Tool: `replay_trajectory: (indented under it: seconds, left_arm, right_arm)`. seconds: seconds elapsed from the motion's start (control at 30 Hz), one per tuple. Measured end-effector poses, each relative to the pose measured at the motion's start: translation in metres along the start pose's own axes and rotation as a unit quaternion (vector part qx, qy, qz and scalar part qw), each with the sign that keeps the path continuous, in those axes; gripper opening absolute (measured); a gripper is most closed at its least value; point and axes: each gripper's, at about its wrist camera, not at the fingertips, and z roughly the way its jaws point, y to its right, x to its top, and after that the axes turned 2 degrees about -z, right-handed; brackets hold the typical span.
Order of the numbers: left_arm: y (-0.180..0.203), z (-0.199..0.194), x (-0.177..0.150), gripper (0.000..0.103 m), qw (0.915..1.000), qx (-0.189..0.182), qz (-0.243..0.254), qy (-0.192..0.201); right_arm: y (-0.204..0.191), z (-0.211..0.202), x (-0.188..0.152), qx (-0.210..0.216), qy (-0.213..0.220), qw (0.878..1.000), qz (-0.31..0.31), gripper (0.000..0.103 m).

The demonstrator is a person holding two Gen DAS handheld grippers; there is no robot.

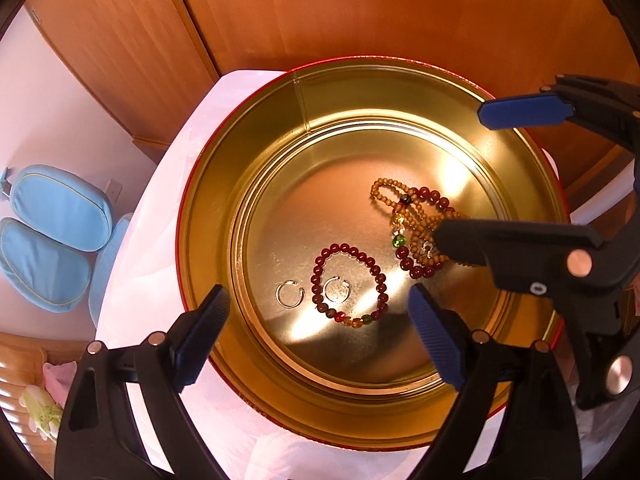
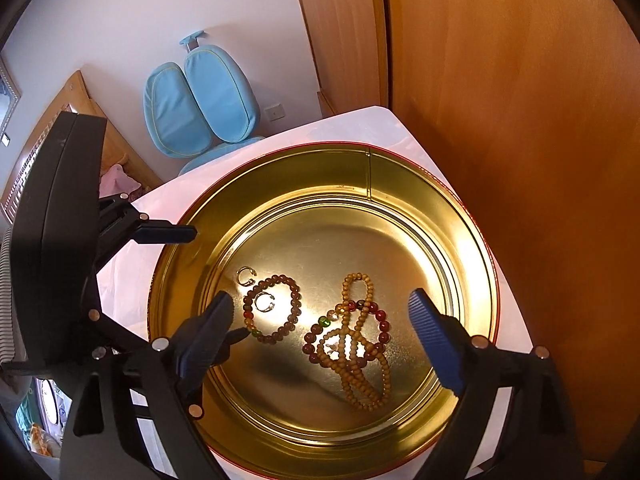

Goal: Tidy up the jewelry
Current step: 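Withdraw both tools from the tin and move over the gold watch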

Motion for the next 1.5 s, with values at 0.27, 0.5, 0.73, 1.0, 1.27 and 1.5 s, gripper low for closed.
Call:
replay_trajectory:
  seconds: [0.27,0.5,0.73,1.0,1.27,1.5]
  left_arm:
    - [-0.011,-0.014,-0.012,0.088,0.9999,-0.009,0.002,0.010]
    - [-0.040,-0.055,-0.041,0.088,0.9971,0.010,-0.044,0.062]
    - [-0.067,-0.110,-0.089,0.088,0.9801,0.007,-0.112,0.164]
    - [-0.104,-0.138,-0.172,0.088,0.9598,0.044,-0.209,0.182]
    - [-0.138,-0.161,-0.260,0.088,0.9253,0.058,-0.321,0.193]
    - [-0.147,-0.158,-0.312,0.088,0.9158,0.097,-0.354,0.162]
  right_arm:
    - [0.000,-0.007,-0.006,0.001,0.012,1.000,0.022,0.092]
    - [0.000,-0.033,-0.018,0.015,0.085,0.994,0.070,0.092]
    - [-0.031,-0.062,-0.033,0.064,0.175,0.981,0.059,0.093]
    - [-0.086,-0.055,-0.034,0.101,0.174,0.980,-0.006,0.093]
    - [-0.147,-0.039,-0.038,0.138,0.161,0.971,-0.109,0.093]
    - [-0.200,-0.012,-0.048,0.160,0.123,0.961,-0.189,0.093]
